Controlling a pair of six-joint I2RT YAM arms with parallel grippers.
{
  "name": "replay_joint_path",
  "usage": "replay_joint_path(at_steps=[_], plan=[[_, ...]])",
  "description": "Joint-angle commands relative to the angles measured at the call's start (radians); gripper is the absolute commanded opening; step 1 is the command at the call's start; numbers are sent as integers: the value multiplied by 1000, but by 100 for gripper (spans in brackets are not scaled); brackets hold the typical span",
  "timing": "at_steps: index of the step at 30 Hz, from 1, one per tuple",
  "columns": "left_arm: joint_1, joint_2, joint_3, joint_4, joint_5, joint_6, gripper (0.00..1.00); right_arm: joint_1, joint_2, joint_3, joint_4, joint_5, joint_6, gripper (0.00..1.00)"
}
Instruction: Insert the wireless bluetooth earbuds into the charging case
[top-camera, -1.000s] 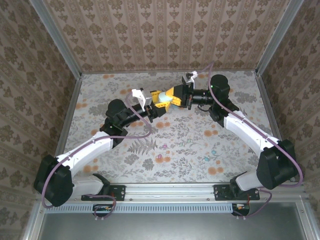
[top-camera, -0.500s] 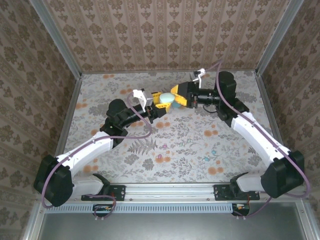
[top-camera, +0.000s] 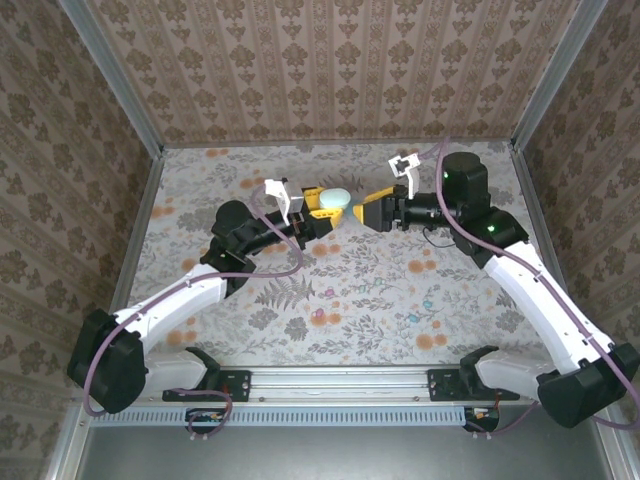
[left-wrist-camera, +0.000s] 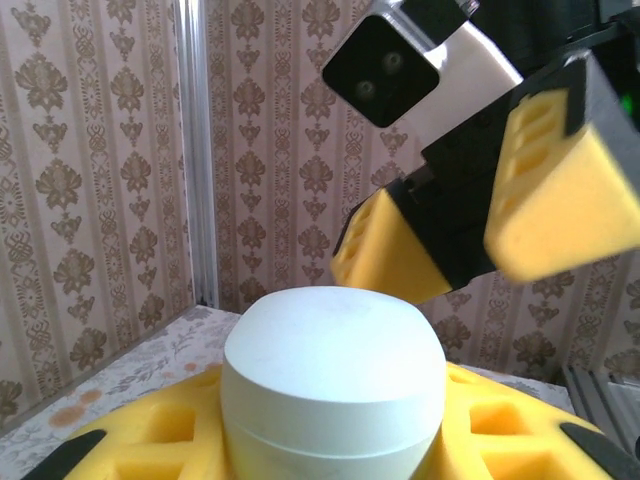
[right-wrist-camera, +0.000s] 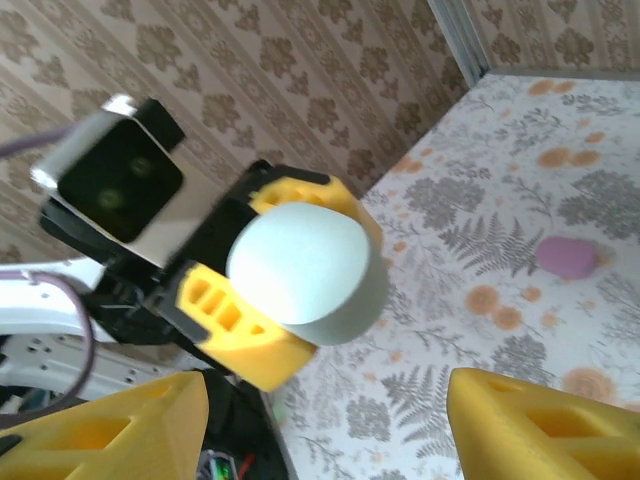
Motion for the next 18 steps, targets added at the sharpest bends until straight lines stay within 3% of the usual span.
replay_joint_path(at_steps=[1, 18], plan=[[-9, 8, 11, 48, 46, -31, 30, 16, 15, 41, -55, 23, -83, 66], [-20, 15, 28, 46, 56, -29, 31, 36, 78, 85, -62, 81, -100, 63]])
